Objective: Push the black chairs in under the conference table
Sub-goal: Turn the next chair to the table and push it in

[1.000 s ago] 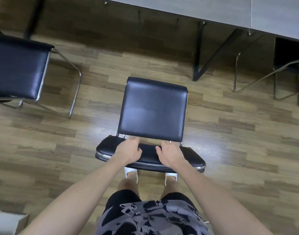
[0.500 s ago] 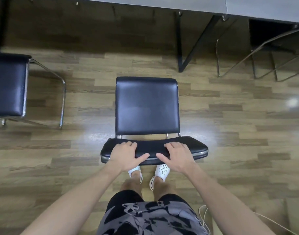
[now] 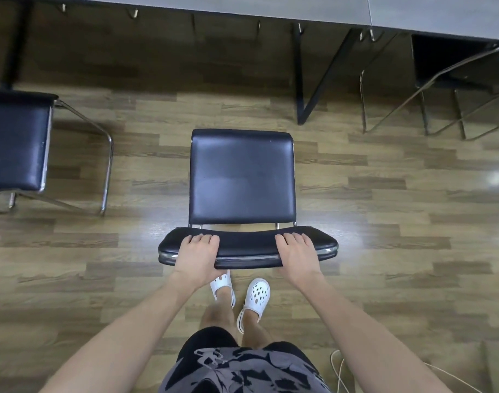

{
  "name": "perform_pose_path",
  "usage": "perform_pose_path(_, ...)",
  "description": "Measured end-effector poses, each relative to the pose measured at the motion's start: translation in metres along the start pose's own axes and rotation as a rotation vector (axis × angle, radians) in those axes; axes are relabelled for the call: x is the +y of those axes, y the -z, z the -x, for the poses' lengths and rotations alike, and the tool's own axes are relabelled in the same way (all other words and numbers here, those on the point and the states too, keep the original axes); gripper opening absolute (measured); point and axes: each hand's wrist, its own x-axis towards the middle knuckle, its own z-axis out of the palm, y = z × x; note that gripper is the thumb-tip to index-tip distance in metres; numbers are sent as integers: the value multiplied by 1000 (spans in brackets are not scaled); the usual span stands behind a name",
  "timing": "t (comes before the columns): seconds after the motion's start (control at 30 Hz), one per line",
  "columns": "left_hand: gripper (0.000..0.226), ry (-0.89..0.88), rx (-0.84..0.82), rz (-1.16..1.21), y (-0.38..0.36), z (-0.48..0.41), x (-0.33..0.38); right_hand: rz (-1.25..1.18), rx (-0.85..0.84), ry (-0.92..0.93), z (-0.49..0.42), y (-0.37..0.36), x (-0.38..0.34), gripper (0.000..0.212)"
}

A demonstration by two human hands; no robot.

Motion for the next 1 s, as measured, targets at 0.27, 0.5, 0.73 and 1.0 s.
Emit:
perform_pose_path(0.27,62,-47,107,60,-8,-3,-3,-14,130,9,-5,-10,2,51)
perform_pose_path(0.5,59,-61,110,52,-11,-6,-5,4,155,29,-8,-13,4,53)
perform_pose_path(0.73,63,-65,106,41,-15,-10,-7,18,148,19,-9,-13,5,54)
perform_pose_path(1.0,59,-71,104,31,-11,-14,-6,28,128,18,-12,-11,8,54)
